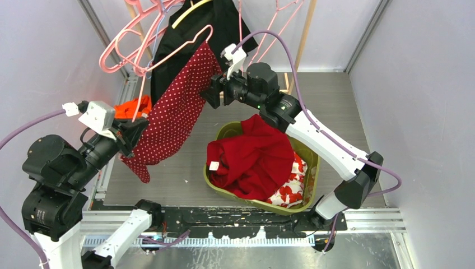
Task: Remove the skirt from the hanger
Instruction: Remove the skirt from the hanger, then place the skirt in the bin.
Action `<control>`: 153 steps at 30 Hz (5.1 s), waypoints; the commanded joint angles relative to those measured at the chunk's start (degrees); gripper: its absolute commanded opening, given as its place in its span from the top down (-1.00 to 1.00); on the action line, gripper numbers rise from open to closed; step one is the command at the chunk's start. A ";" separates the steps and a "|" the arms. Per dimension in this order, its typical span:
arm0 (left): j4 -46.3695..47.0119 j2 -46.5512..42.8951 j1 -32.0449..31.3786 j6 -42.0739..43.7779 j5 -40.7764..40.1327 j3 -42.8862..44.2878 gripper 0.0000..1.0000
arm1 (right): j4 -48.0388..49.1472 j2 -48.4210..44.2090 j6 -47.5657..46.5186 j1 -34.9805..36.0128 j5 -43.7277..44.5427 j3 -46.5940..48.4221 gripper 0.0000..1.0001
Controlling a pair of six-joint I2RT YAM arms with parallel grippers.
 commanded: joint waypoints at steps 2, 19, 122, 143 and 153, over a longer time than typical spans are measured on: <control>3.67 -1.00 -0.60 0.96 -1.09 1.18 1.00 | 5.97 -3.03 -4.13 0.17 0.16 -0.62 -0.39; 2.50 -1.16 -1.41 1.34 -1.84 0.98 1.00 | 4.99 -4.38 -17.32 -0.24 7.32 0.65 -0.73; 3.32 12.02 -4.45 4.39 -31.95 -4.33 1.00 | -22.32 -10.22 -5.54 -9.33 -32.07 9.38 0.99; 3.88 10.42 -4.45 6.90 -34.45 -8.11 1.00 | -16.79 -25.03 -24.36 -10.09 5.23 16.29 0.99; 3.28 9.71 -4.42 5.12 -30.36 -5.45 1.00 | -20.75 -25.19 -8.48 -10.11 -6.51 10.95 0.99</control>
